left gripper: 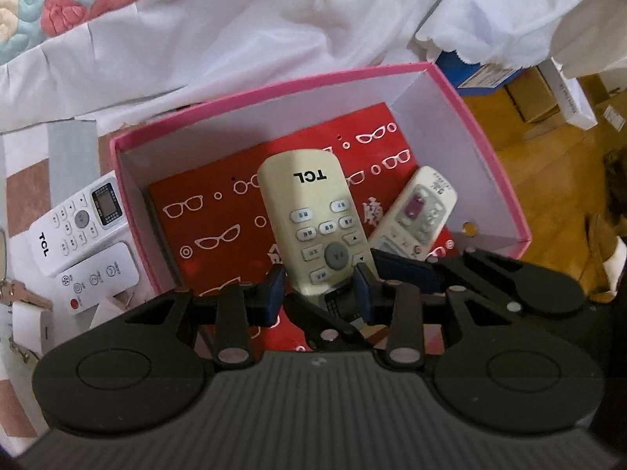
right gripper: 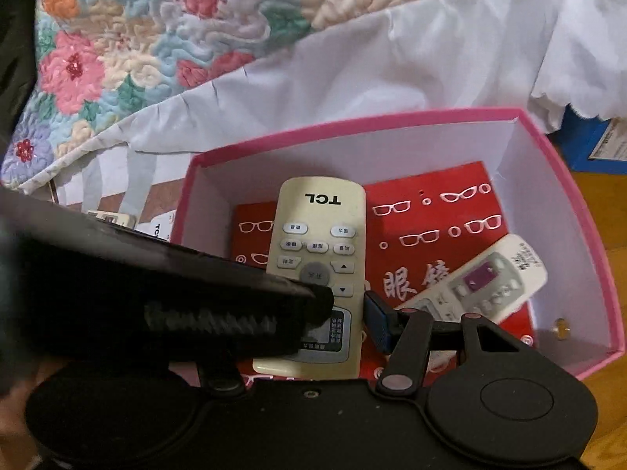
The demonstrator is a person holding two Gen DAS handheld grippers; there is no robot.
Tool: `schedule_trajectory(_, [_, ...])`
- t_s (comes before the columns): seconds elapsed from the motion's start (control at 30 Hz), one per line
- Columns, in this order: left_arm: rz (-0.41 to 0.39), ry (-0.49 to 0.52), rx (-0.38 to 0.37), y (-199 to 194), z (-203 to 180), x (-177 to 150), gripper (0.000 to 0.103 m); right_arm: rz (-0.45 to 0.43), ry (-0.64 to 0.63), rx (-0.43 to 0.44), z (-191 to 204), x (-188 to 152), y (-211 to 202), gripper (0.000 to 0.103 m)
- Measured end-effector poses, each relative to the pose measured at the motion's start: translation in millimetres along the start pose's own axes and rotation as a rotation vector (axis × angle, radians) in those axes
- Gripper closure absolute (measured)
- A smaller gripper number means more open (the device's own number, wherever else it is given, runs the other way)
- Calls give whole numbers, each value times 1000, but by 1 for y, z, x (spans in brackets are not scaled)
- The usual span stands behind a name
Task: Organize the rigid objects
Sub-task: 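Carry the TCL remote with the left tool into the pink box and release, then lower the right tool onto the keys and grasp them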
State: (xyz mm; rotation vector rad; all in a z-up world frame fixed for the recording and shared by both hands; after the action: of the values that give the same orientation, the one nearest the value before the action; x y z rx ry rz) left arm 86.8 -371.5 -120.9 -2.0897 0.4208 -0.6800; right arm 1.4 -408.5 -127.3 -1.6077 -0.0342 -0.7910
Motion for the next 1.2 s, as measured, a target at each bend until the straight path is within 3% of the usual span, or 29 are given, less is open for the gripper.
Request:
schedule_trajectory(0.23, [87,-55,32,23,7,-5,68,85,-47,59,-5,-10,23,42])
schedule_trajectory(0.47, [109,-110,-4,41,-1,-13,69,145,-120,-61,-2,-22,23,43])
schedule_trajectory(0.6, [95,-91,25,47,-3,-18,64,168,-76,-41,-8,-29,30,43])
schedule_trajectory(0.7, [72,-47,22,33,0,-22,62,99,-40,-39,-9,-30,8,39])
schedule_trajectory(0.83, [42,3,-48,-8,3,-25,59,0,-40,4,-1,-28,-35,38])
schedule_trajectory(0.97, [-22,71,-45,-60,3,-28,58,-134,-70,-78,21,-38,-69,38])
schedule_trajectory(1.03, [-41,92,-46,-84,5,-29,57,-199,-58,-53,37,-45,-83,38])
schedule_trajectory(1.2, [-90,146,4,-141,21,-38,57,-248,-80,57,74,-44,-105,38])
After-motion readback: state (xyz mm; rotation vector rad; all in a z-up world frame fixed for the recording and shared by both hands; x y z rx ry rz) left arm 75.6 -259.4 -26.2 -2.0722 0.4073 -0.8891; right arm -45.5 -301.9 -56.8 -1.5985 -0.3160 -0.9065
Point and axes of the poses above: each gripper's, at about its wrist camera, not at the fingertips, and y roughly the way its jaws point, z to its left, x to its top, the point moved 3 cm from there along y, roughly the way its jaws point, and after that the axes turned 9 degrees about -x, right-handed, at the moved point
